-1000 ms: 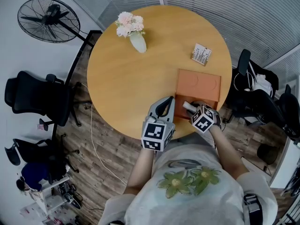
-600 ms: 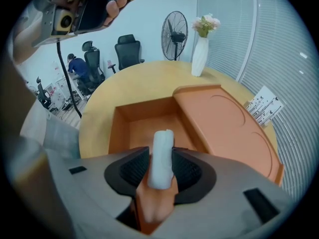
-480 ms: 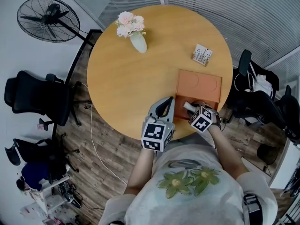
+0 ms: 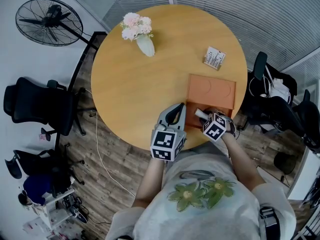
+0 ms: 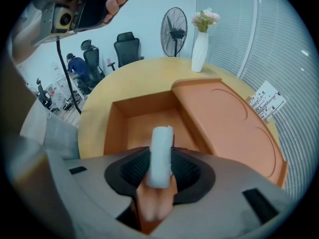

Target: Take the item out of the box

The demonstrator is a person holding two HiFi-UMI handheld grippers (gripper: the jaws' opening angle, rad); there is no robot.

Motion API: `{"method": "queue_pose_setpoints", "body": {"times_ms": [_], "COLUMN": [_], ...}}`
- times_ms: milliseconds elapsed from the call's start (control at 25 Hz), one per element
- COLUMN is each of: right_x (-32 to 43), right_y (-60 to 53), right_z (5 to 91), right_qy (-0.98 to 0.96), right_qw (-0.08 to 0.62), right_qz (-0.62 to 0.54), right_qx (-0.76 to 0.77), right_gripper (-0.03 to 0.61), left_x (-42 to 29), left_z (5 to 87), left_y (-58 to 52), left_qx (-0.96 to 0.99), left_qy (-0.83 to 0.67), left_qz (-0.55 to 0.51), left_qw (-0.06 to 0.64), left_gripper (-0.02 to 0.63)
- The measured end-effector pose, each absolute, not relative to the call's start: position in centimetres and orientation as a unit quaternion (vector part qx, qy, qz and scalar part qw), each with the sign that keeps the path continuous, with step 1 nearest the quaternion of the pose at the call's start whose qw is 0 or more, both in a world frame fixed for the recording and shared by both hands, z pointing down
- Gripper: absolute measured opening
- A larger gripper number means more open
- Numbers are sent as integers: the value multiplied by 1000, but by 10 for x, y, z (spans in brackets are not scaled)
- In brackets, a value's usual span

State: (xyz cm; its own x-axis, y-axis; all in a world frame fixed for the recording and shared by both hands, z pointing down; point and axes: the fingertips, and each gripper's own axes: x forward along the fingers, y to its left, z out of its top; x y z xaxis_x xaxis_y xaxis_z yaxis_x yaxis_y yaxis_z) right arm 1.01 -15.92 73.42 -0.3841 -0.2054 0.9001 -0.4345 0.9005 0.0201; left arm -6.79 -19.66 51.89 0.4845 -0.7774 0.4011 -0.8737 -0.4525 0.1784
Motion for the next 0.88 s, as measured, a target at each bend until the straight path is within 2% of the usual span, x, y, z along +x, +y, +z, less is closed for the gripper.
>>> {"method": "queue_pose_setpoints", "body": {"times_ms": [880], "right_x": [9], "right_y": [-161], "right_z": [712], "right_qy": [-828], "right_qw": [504], "right_qz": [120], "right_qx": [214], "right_gripper": [142], "left_x": [-77], "left_z": [523], "left_y": [-199], "left_qx": [843], "left_qy": [-485], "left_qz": [132], "left_qw": [192], "left_gripper": [0]}}
